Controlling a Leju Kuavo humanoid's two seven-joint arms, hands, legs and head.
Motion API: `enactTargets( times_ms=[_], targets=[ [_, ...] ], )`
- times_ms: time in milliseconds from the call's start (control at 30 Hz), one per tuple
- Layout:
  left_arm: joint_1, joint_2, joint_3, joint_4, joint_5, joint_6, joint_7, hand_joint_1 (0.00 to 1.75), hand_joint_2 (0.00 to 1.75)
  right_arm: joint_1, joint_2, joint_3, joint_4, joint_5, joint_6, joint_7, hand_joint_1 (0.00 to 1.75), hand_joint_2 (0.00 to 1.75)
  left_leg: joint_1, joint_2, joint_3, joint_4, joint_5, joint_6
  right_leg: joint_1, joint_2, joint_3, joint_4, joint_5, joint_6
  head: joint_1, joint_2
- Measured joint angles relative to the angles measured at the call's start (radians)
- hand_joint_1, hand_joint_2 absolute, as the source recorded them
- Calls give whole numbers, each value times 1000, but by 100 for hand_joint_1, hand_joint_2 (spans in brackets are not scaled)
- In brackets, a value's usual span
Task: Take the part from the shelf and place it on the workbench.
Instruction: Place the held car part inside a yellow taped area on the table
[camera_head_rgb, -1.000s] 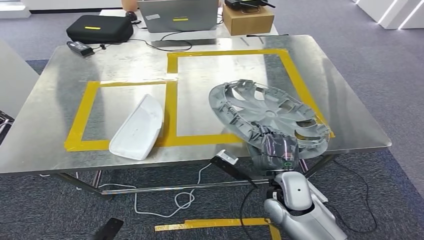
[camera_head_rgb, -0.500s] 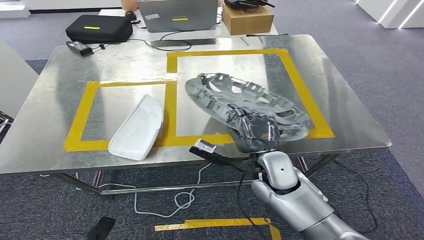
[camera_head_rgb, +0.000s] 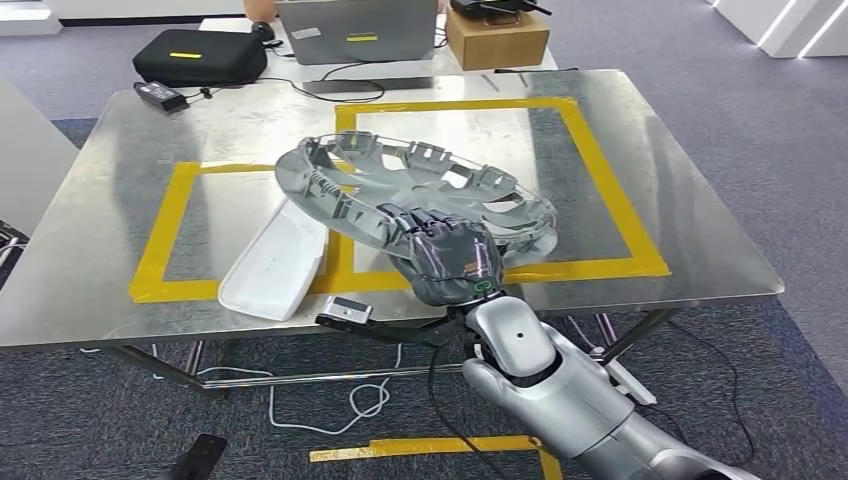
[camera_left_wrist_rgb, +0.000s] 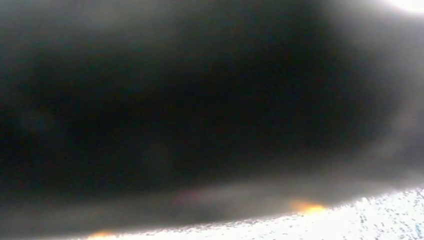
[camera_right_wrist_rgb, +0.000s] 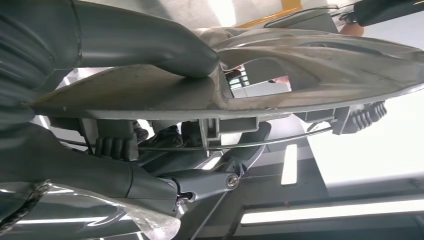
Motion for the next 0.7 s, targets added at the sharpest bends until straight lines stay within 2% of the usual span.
enactTargets(
  times_ms=[700],
  targets=[
    [-4, 10, 12, 0, 0, -12, -7, 0, 0, -23, -20, 6, 46, 34, 56, 86, 175, 175, 0, 0, 0, 0, 0, 0, 0, 0, -1, 0, 0, 0, 0, 0]
  ],
)
